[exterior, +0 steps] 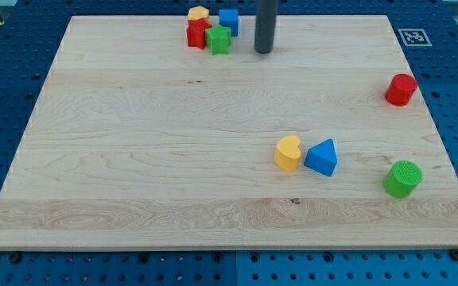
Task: Slide the red circle slightly up
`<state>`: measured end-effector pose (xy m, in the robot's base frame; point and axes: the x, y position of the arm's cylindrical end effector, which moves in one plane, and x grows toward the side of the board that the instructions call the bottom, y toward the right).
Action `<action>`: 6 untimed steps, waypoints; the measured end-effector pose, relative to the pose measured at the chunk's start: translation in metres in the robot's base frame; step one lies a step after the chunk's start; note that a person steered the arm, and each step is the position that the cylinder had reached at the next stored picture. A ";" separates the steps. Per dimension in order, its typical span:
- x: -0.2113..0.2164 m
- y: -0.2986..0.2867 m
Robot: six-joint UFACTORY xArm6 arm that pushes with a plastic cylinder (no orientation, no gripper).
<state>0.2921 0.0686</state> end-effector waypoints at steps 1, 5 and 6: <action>0.017 0.033; 0.025 0.138; 0.037 0.141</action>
<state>0.3289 0.2093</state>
